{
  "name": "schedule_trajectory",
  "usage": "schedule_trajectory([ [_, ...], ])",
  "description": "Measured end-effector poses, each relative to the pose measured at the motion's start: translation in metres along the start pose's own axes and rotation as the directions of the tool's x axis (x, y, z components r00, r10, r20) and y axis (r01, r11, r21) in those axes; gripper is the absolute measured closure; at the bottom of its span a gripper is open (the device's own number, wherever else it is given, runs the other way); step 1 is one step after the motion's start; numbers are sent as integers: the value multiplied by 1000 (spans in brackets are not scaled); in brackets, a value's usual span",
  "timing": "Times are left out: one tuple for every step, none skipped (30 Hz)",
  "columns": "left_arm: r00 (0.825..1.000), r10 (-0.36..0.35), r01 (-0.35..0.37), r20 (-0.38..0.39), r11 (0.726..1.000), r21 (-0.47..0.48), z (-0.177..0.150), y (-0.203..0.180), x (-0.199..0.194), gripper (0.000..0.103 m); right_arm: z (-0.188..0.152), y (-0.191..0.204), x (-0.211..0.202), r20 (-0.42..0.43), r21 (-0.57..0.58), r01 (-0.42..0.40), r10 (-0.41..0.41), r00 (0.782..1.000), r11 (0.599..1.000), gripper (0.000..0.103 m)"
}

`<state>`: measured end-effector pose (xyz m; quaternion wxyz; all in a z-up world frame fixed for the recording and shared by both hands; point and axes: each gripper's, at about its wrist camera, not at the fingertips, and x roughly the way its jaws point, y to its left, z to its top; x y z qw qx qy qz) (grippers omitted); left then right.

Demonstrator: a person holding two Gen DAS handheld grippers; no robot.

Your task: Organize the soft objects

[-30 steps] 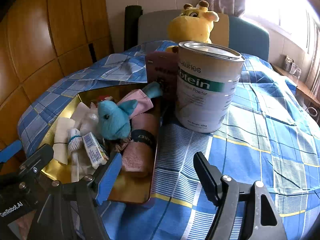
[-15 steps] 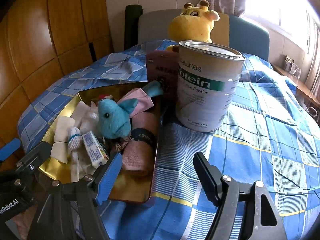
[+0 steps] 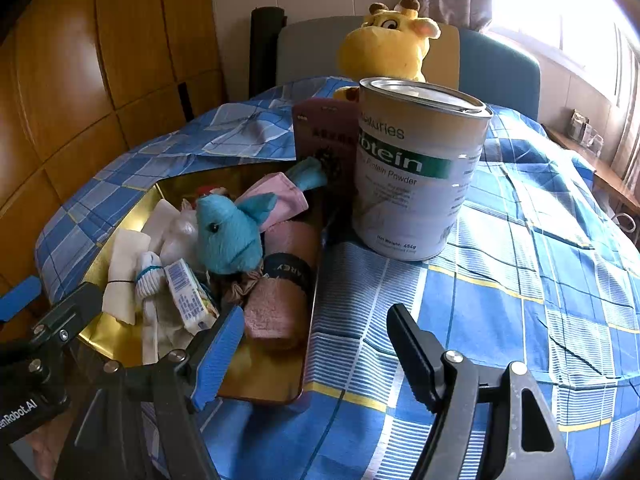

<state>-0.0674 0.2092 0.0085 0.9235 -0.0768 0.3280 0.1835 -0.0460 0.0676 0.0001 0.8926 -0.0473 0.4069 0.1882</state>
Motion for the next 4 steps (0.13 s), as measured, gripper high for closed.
schedule_trajectory([
  [1000,-1,1,-3,1000,-2,0,0,0,0,0,0,0,0,0,0,0,1000,1000,28],
  [1000,-2,2,-6,1000,-4,0,1,1,0,0,0,0,1,1,-1,1,1000,1000,28],
  [1000,-9,9,-13,1000,-9,-1,2,1,0,0,-1,-2,7,3,0,0,1000,1000,28],
  [1000,-14,14,-19,1000,-11,0,3,2,0,1,-3,-4,15,9,2,-2,1000,1000,28],
])
